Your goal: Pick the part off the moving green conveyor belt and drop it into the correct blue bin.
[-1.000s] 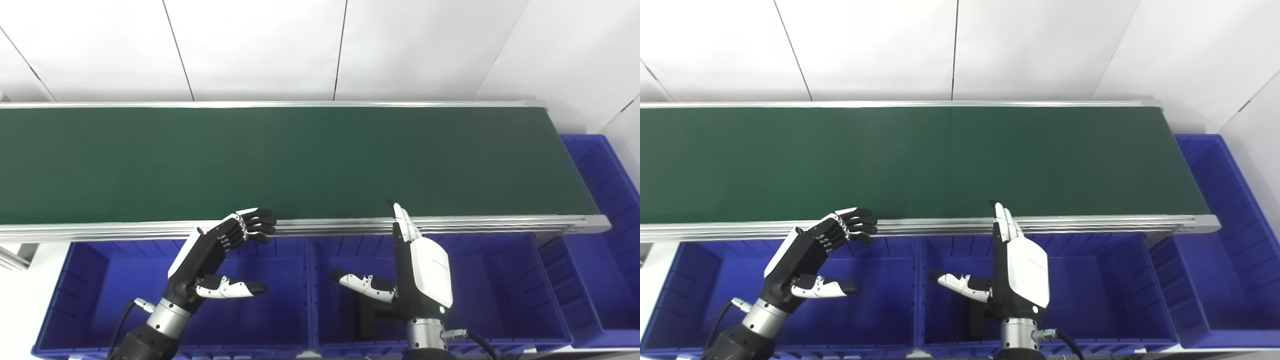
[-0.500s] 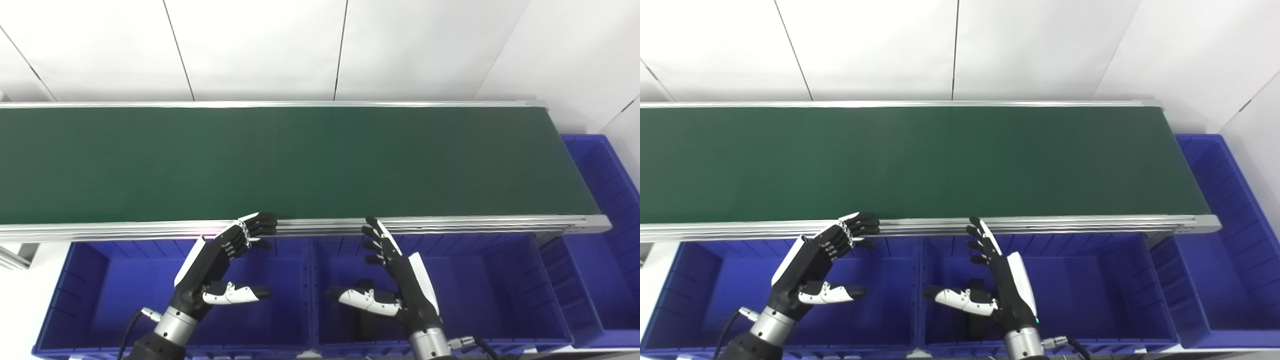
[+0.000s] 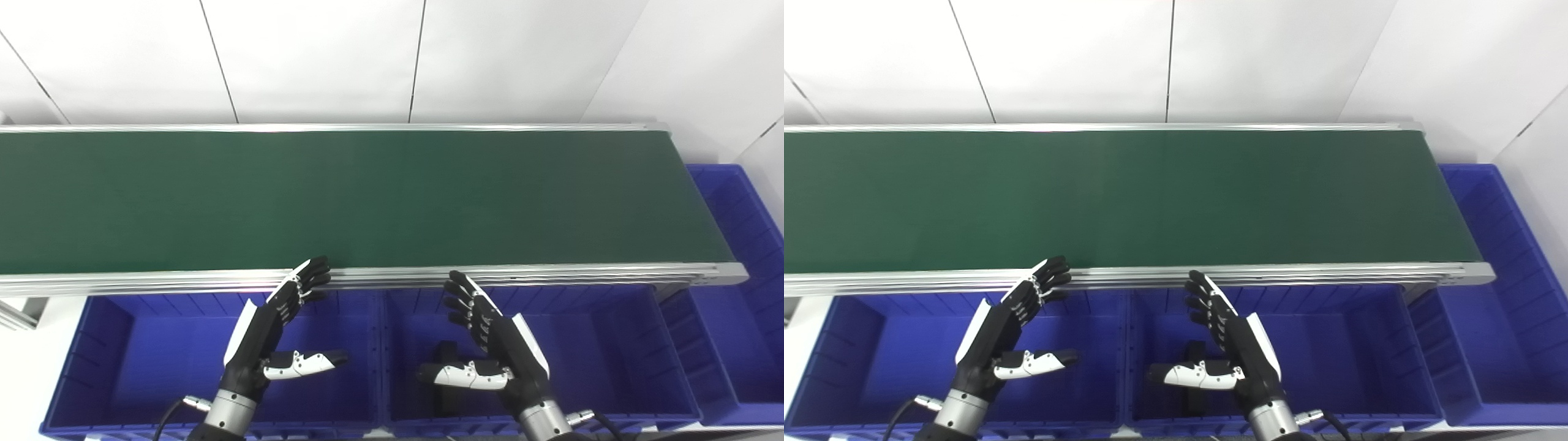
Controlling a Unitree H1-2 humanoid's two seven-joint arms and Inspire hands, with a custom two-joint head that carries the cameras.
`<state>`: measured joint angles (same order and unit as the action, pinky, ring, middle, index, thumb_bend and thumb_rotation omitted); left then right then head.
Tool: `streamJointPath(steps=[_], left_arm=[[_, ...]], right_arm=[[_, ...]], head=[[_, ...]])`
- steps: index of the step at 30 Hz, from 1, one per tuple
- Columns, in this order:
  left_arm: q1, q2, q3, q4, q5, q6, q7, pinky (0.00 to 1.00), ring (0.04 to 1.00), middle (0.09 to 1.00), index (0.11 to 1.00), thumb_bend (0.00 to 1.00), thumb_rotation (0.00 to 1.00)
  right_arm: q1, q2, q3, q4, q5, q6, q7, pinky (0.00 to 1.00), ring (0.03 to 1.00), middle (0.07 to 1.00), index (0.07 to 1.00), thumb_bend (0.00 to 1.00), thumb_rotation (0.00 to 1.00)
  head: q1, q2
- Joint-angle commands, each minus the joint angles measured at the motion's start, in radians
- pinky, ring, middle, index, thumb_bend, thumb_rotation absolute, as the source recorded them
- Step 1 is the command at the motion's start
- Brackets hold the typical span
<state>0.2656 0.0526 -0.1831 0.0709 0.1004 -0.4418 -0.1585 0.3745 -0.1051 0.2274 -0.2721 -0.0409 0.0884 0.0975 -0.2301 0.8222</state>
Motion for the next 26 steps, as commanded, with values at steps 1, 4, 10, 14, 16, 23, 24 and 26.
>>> streamJointPath(steps=[1, 4, 10, 14, 16, 23, 24, 26], left_arm=[[-0.007, 0.013, -0.023, -0.037, 0.01, -0.028, 0.053, 0.8, 0.861, 0.887, 0.885, 0.8, 0.3], [-0.009, 0.029, -0.048, -0.035, 0.006, -0.028, 0.09, 0.8, 0.86, 0.882, 0.884, 0.8, 0.29], [-0.016, 0.064, -0.097, -0.034, 0.017, -0.028, 0.165, 0.78, 0.842, 0.865, 0.875, 0.81, 0.32], [-0.022, 0.083, -0.125, -0.034, 0.016, -0.028, 0.202, 0.77, 0.834, 0.855, 0.869, 0.81, 0.33], [-0.027, 0.092, -0.137, -0.032, 0.013, -0.028, 0.217, 0.77, 0.829, 0.848, 0.864, 0.81, 0.34], [-0.032, 0.098, -0.142, -0.029, -0.053, -0.028, 0.174, 0.7, 0.792, 0.83, 0.832, 0.79, 0.33], [-0.032, 0.097, -0.141, -0.028, -0.057, -0.028, 0.169, 0.69, 0.787, 0.828, 0.829, 0.79, 0.33], [-0.032, 0.098, -0.141, -0.026, -0.056, -0.028, 0.165, 0.69, 0.784, 0.822, 0.827, 0.79, 0.34]], right_arm=[[-0.009, -0.001, -0.007, -0.013, -0.008, -0.098, 0.002, 0.88, 0.899, 0.915, 0.944, 0.9, 0.18], [-0.01, 0.005, -0.01, 0.001, -0.029, -0.131, -0.011, 0.88, 0.896, 0.911, 0.943, 0.92, 0.21], [-0.007, 0.028, -0.019, 0.029, -0.039, -0.19, -0.03, 0.89, 0.899, 0.905, 0.953, 0.91, 0.24], [-0.005, 0.036, -0.02, 0.031, -0.033, -0.194, -0.029, 0.9, 0.907, 0.909, 0.955, 0.9, 0.25], [-0.005, 0.039, -0.021, 0.031, -0.032, -0.192, -0.028, 0.9, 0.907, 0.909, 0.955, 0.9, 0.25], [-0.008, 0.044, -0.024, 0.038, -0.043, -0.192, -0.034, 0.88, 0.891, 0.901, 0.946, 0.9, 0.24], [-0.008, 0.045, -0.024, 0.038, -0.043, -0.192, -0.034, 0.88, 0.889, 0.899, 0.944, 0.9, 0.24], [-0.009, 0.045, -0.024, 0.041, -0.045, -0.194, -0.034, 0.88, 0.885, 0.896, 0.94, 0.9, 0.24]], head=[[-0.002, -0.001], [-0.005, -0.004], [-0.007, -0.005], [-0.004, -0.005], [-0.004, -0.005], [0.0, -0.005], [0.0, -0.005], [0.0, -0.005]])
